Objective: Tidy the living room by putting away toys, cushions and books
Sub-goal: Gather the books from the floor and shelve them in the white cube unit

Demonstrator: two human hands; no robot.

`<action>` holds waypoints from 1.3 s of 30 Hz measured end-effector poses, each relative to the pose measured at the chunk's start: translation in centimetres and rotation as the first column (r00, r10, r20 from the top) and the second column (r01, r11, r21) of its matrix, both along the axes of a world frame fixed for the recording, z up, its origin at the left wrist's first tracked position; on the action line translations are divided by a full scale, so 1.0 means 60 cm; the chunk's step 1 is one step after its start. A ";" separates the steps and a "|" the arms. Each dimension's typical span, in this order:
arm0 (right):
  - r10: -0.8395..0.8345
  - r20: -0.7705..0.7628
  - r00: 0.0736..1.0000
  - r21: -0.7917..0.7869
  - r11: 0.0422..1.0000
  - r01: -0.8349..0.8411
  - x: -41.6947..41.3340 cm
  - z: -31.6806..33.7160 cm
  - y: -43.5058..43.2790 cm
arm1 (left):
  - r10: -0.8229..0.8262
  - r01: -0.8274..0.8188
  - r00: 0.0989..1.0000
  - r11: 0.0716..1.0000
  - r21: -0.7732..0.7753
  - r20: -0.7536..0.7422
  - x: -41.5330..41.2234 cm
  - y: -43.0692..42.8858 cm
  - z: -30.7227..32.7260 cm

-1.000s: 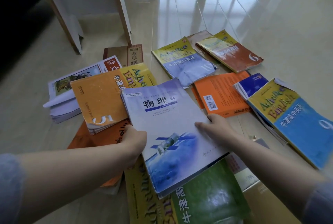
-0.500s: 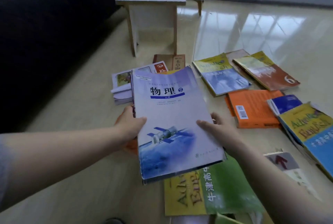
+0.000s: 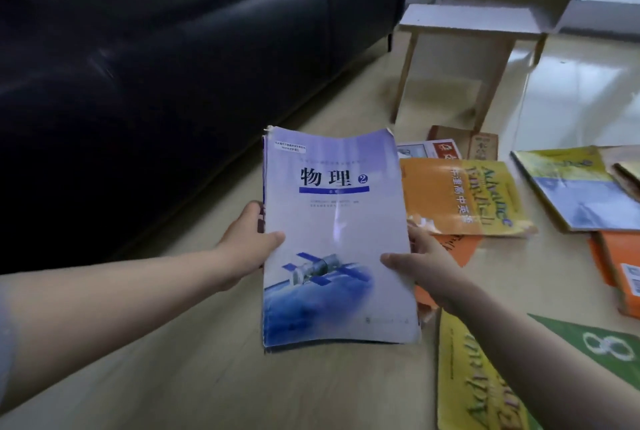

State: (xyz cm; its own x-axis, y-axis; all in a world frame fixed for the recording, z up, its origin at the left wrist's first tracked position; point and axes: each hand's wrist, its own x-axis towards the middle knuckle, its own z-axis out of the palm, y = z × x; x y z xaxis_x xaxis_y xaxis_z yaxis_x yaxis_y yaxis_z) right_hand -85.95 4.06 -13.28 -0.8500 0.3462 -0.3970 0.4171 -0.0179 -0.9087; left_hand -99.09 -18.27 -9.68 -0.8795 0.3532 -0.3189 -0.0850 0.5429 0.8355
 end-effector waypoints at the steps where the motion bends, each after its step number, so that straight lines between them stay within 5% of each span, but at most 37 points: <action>1: 0.004 0.004 1.000 0.011 1.000 -0.004 0.001 0.000 -0.005 | -0.012 0.012 0.999 1.000 -0.005 -0.034 -0.002 -0.005 -0.003; 16: -0.097 -0.277 0.956 0.391 0.897 0.205 -0.020 0.011 -0.111 | -0.025 0.100 0.934 0.976 0.193 -0.358 -0.052 -0.062 -0.037; 19: -0.145 -0.335 0.931 0.290 0.924 0.248 -0.026 0.015 -0.118 | -0.090 0.168 0.946 0.958 0.233 -0.313 -0.058 -0.066 -0.042; 26: -0.231 -0.301 0.925 0.070 0.962 0.263 -0.032 -0.004 -0.136 | 0.002 0.049 0.990 0.933 0.356 -0.142 -0.055 -0.053 -0.044; 39: -0.208 -0.193 0.959 -0.020 0.978 0.208 -0.021 -0.031 -0.121 | -0.162 0.176 0.980 0.977 0.122 -0.116 -0.066 -0.064 -0.064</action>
State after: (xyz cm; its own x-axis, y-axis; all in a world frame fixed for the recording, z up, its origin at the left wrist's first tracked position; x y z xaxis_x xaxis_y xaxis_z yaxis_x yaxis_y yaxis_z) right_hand -87.19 -3.21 -15.17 -0.8195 0.5236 -0.2328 0.2212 -0.0857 -0.9715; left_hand -103.03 -22.12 -13.54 -0.8297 0.5319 -0.1693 0.0903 0.4272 0.8996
